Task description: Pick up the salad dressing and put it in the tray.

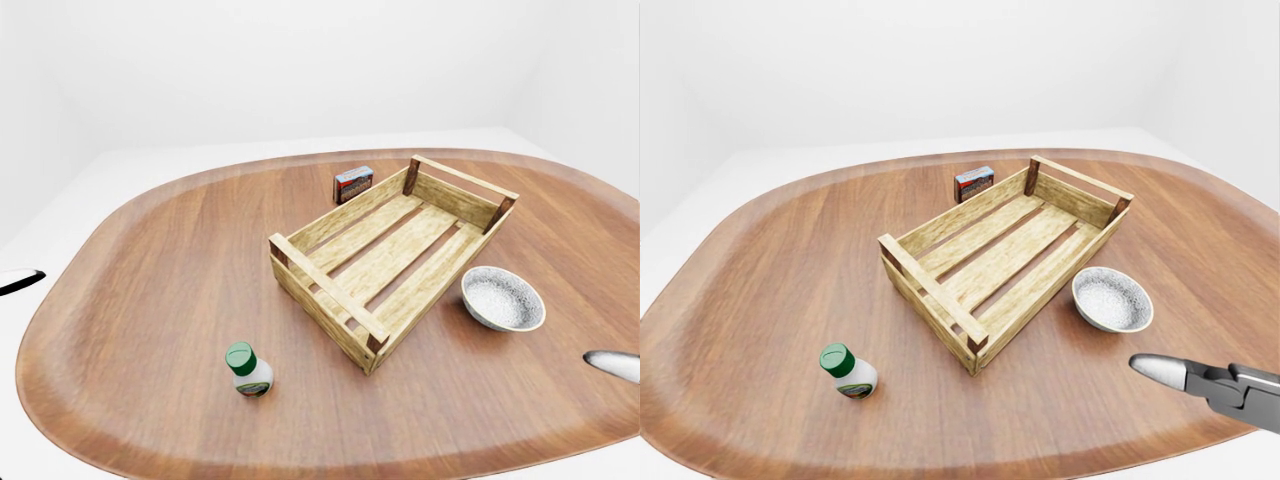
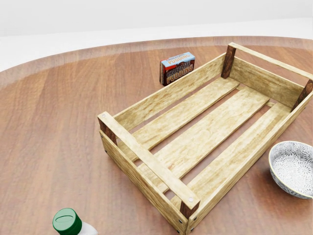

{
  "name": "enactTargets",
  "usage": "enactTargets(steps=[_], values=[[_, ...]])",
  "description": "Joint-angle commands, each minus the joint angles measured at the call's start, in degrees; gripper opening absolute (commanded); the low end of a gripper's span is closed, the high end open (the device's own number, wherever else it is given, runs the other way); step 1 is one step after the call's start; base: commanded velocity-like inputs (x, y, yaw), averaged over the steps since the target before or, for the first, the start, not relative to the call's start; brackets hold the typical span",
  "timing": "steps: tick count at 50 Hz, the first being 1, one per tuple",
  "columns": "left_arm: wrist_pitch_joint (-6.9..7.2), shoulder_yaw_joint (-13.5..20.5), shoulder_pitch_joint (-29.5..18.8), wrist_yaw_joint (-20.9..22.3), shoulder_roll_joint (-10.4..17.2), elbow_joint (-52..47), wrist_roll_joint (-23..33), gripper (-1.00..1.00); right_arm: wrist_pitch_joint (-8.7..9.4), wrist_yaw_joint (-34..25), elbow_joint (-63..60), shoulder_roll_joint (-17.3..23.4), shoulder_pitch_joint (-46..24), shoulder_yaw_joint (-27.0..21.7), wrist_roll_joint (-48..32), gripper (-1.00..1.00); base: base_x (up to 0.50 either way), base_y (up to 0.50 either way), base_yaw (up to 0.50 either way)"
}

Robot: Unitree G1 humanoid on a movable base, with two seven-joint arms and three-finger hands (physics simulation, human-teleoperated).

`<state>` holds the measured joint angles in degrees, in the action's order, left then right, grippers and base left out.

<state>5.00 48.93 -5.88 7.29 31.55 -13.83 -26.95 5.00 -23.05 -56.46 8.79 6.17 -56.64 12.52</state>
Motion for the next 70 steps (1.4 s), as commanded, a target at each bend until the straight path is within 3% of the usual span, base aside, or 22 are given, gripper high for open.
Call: enactTargets(steps=[1, 5, 9, 16, 17, 18, 22, 26, 29, 36, 42, 51, 54, 58, 63, 70], values=[[0.0, 0.1, 0.0, 0.1, 0.0, -0.3, 0.0, 1.0, 0.0, 1.7, 1.1, 0.0, 0.1, -1.2, 2.9, 1.0, 0.0, 0.0, 0.0], [0.0, 0.0, -0.1, 0.1, 0.0, -0.1, 0.0, 1.0, 0.0, 2.4, 1.0, 0.4, 0.2, -1.1, 3.3, 1.0, 0.0, 0.0, 0.0], [0.0, -0.1, -0.1, 0.1, 0.0, -0.1, 0.1, 1.0, 0.0, -1.3, 0.6, 0.7, 0.8, 1.5, 1.6, 1.0, 0.29, -0.03, 0.0], [0.0, -0.5, -0.2, 0.2, -0.1, 0.7, 0.4, 1.0, 0.0, -2.0, 0.6, -0.1, 0.6, 0.9, 0.5, 1.0, 0.5, -0.05, 0.0], [0.0, -0.1, 0.0, 0.7, 0.1, 0.6, -2.4, 1.0, 0.0, 0.6, 6.4, 23.7, -40.7, 50.5, -10.1, 1.0, 0.0, 0.0, 0.0], [0.0, -0.6, 0.3, 1.2, 0.0, 0.4, -1.9, 1.0, 0.0, 2.8, 13.5, 17.8, -49.6, 62.1, -15.5, 1.0, 0.0, 0.0, 0.0], [0.0, -0.6, 0.2, 1.4, -0.2, 0.4, -1.5, 1.0, 0.0, -8.4, 15.9, 11.2, -49.4, 64.9, -31.2, 1.0, 0.0, 0.0, 0.0], [0.0, -0.5, 0.2, 1.7, -0.3, 0.4, -1.4, 1.0, 0.0, -16.9, 16.8, 4.3, -48.0, 64.3, -42.7, 1.0, 0.0, 0.0, 0.0], [0.0, -0.6, 0.2, 1.7, -0.4, 0.4, -1.1, 1.0, 0.0, -16.9, 17.4, -0.2, -47.7, 63.1, -47.4, 1.0, 0.0, 0.0, 0.0], [0.0, -0.8, 0.1, 1.9, -0.6, 0.3, -1.1, 1.0, 0.0, -16.9, 19.6, -5.7, -47.4, 64.0, -55.4, 1.0, 0.0, 0.0, 0.0], [0.0, -0.9, 0.1, 1.8, -0.6, 0.4, -1.0, 1.0, 0.0, -16.9, 22.4, -12.6, -46.4, 68.3, -61.6, 1.0, 0.0, 0.0, 0.0], [0.0, -1.1, 0.1, 2.0, -0.7, 0.9, -0.7, 1.0, 0.0, -16.9, 32.3, -23.0, -41.2, 73.9, -64.5, 1.0, 0.0, 0.0, 0.0], [0.0, -1.0, 0.2, 2.2, -0.7, 1.0, -0.7, 1.0, 0.0, -16.9, 33.7, -26.9, -36.9, 78.4, -65.7, 1.0, 0.0, 0.0, 0.0], [0.0, -1.0, 0.3, 2.3, -0.7, 1.3, -0.7, 1.0, 0.0, -16.9, 35.4, -28.8, -30.0, 84.0, -67.6, 1.0, 0.0, 0.0, 0.0], [0.0, -1.0, 0.4, 2.4, -0.8, 1.3, -0.7, 1.0, 0.0, -16.9, 39.3, -28.8, -25.5, 86.4, -67.4, 1.0, 0.0, 0.0, 0.0], [0.0, -1.2, 0.5, 2.8, -1.1, 1.4, -0.5, 1.0, 0.0, -16.9, 50.5, -27.9, -22.3, 85.7, -62.8, 1.0, 0.0, 0.0, 0.0]])
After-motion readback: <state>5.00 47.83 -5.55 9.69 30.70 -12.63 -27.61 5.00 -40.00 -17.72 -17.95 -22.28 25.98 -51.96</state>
